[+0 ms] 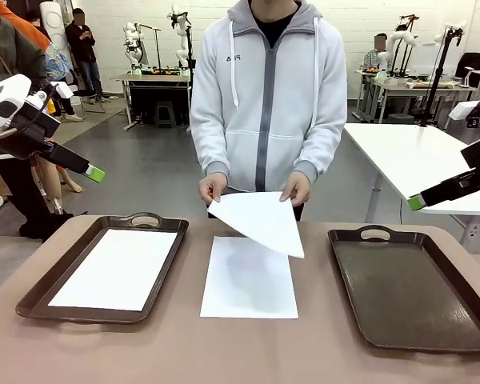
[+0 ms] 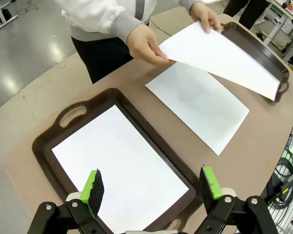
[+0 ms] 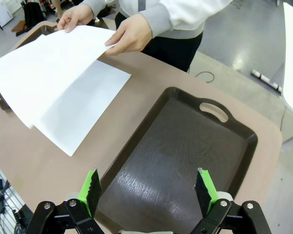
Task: Sort the A4 documents.
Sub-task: Receive the A4 Paper.
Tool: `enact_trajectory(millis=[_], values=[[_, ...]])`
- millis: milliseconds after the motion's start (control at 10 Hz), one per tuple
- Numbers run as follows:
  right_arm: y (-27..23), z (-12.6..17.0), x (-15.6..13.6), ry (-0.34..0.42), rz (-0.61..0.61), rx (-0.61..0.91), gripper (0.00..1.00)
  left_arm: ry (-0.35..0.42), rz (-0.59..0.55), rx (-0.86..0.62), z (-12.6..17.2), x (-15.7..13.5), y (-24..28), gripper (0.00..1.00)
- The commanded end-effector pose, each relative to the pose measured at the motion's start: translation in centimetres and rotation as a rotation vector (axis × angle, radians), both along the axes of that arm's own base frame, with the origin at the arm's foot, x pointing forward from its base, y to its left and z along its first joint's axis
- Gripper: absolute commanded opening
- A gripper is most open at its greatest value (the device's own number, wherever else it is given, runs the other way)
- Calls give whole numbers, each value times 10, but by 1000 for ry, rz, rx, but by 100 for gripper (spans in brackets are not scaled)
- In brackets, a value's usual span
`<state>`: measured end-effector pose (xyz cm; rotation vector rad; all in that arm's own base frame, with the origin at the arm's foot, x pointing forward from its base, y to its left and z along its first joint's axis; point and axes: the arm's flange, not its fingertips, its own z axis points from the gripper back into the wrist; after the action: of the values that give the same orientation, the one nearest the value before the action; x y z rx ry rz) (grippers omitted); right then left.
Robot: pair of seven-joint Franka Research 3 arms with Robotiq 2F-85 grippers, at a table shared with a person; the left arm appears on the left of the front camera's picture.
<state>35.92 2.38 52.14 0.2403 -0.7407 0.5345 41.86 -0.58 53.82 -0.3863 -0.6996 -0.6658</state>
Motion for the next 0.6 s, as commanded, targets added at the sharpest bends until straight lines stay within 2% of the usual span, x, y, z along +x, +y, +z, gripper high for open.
enact_trajectory(millis=[0, 500], values=[[0, -1, 1, 3, 4, 4, 100, -16, 3, 18, -2, -2, 0, 100], [0, -1, 1, 3, 4, 4, 100, -16, 3, 18, -2, -2, 0, 100]])
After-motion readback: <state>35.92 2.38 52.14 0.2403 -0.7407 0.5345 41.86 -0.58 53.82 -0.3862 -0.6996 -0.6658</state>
